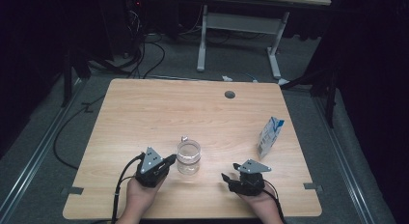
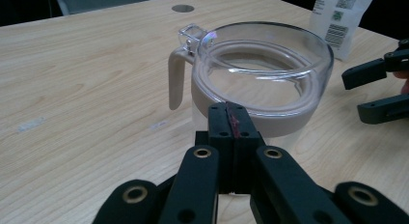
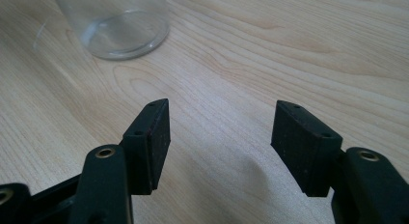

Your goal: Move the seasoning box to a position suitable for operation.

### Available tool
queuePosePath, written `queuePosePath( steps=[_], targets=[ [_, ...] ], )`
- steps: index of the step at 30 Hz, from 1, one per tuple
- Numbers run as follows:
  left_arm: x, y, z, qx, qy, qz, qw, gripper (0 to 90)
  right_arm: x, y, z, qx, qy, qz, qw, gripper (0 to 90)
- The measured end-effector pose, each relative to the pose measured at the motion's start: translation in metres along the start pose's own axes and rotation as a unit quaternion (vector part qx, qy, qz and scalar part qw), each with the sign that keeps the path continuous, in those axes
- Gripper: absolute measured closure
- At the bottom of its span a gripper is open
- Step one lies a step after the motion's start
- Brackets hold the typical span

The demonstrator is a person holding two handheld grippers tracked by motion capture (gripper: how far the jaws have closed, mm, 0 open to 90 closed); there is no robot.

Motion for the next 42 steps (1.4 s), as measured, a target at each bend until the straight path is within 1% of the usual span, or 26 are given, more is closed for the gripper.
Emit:
queuePosePath(
  steps=[11, 17, 18, 26, 31, 33, 35, 36, 37, 38, 40, 42],
  targets=[
    [0.002, 0.002, -0.016, 0.010, 0.021, 0.003, 0.9997, 90.0, 0.000, 0.000, 0.001, 0.002, -0.001, 0.000, 1.0000, 38.8],
    [0.003, 0.002, -0.021, 0.009, 0.029, 0.003, 0.9995, 90.0, 0.001, 0.001, 0.001, 0.001, -0.004, -0.001, 1.0000, 38.9],
    [0.004, 0.003, -0.024, 0.006, 0.034, 0.003, 0.9994, 90.0, 0.002, 0.001, 0.002, 0.001, -0.006, -0.001, 1.0000, 38.8],
    [0.005, 0.003, -0.031, 0.008, 0.046, 0.002, 0.9989, 90.0, 0.004, 0.001, 0.003, -0.001, -0.007, 0.002, 1.0000, 38.1],
    [0.003, 0.001, -0.029, 0.006, 0.045, -0.003, 0.9990, 89.7, 0.004, 0.001, 0.004, -0.002, -0.007, 0.001, 1.0000, 38.0],
    [0.001, -0.001, -0.027, 0.003, 0.042, -0.007, 0.9991, 88.6, 0.004, 0.000, 0.004, -0.005, -0.007, -0.002, 1.0000, 39.7],
    [0.000, -0.002, -0.022, -0.004, 0.037, -0.010, 0.9993, 87.8, 0.003, -0.001, 0.004, -0.007, -0.003, -0.008, 0.9999, 40.8],
    [-0.002, -0.004, -0.018, -0.010, 0.031, -0.013, 0.9994, 87.2, 0.002, -0.002, 0.004, -0.006, -0.002, -0.011, 0.9999, 41.7],
    [-0.002, -0.004, -0.018, -0.010, 0.031, -0.013, 0.9994, 86.6, 0.002, -0.002, 0.004, -0.006, -0.002, -0.011, 0.9999, 41.7],
    [-0.004, -0.005, -0.013, -0.019, 0.026, -0.019, 0.9993, 85.5, 0.001, -0.005, 0.004, -0.001, 0.001, -0.022, 0.9998, 44.0],
    [-0.006, -0.007, -0.009, -0.026, 0.026, -0.020, 0.9991, 83.2, 0.000, -0.008, 0.006, 0.000, 0.001, -0.031, 0.9995, 44.6],
    [-0.007, -0.008, -0.005, -0.032, 0.021, -0.022, 0.9990, 80.8, 0.000, -0.012, 0.008, 0.000, 0.002, -0.033, 0.9995, 44.8]
  ],
)
Point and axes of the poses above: each handheld gripper's, and its own axes: x roughly forward along the jaws, y roughly out of its underside, z roughly to its left, the point moved 6 cm from there along x, roughly forward along the jaws, and after that the axes turned 11 degrees about -x, right-handed, at the moved point
